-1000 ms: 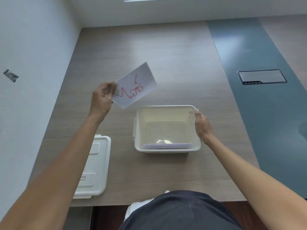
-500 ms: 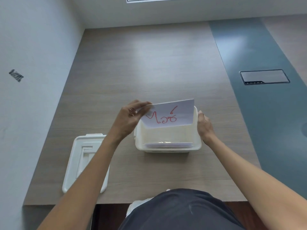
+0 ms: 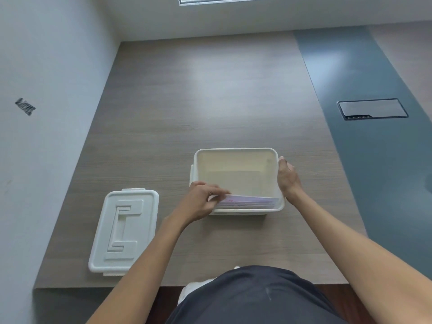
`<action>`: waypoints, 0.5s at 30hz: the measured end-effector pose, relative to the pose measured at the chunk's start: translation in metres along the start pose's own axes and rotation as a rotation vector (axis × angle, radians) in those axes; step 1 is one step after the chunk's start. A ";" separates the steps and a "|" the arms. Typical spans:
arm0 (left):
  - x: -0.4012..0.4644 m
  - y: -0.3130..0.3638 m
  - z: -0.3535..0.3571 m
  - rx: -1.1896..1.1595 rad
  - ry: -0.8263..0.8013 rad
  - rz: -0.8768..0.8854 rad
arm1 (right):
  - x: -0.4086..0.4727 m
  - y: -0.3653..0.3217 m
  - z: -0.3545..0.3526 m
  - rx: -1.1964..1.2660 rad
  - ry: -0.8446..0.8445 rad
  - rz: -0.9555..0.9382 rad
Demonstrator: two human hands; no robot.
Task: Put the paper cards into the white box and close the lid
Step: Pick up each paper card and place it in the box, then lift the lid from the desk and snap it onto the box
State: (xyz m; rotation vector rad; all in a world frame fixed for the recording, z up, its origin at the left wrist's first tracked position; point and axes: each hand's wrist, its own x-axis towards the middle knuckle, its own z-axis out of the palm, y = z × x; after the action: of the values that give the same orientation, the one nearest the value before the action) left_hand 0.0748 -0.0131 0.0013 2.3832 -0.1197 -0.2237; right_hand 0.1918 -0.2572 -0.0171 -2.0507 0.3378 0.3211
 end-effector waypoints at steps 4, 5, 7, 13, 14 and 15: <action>0.003 0.000 -0.008 0.003 -0.137 -0.181 | 0.001 0.002 0.001 0.014 -0.006 -0.002; 0.005 0.002 -0.011 -0.030 -0.160 -0.209 | 0.001 0.003 0.001 0.014 -0.010 0.005; 0.012 0.010 -0.021 -0.105 -0.172 -0.217 | 0.004 0.005 0.001 0.004 -0.015 0.012; 0.040 0.012 -0.060 0.178 0.276 -0.135 | 0.021 -0.011 -0.007 -0.228 0.066 -0.124; 0.045 0.009 -0.066 0.297 0.334 -0.153 | 0.026 -0.016 -0.007 -0.306 0.074 -0.158; 0.051 0.007 -0.071 0.374 0.351 -0.187 | 0.031 -0.022 -0.007 -0.394 0.073 -0.189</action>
State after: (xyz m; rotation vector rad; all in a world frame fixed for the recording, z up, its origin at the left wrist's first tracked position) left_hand 0.1382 0.0215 0.0506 2.7654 0.2484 0.1458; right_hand 0.2292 -0.2563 -0.0072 -2.4651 0.1280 0.2084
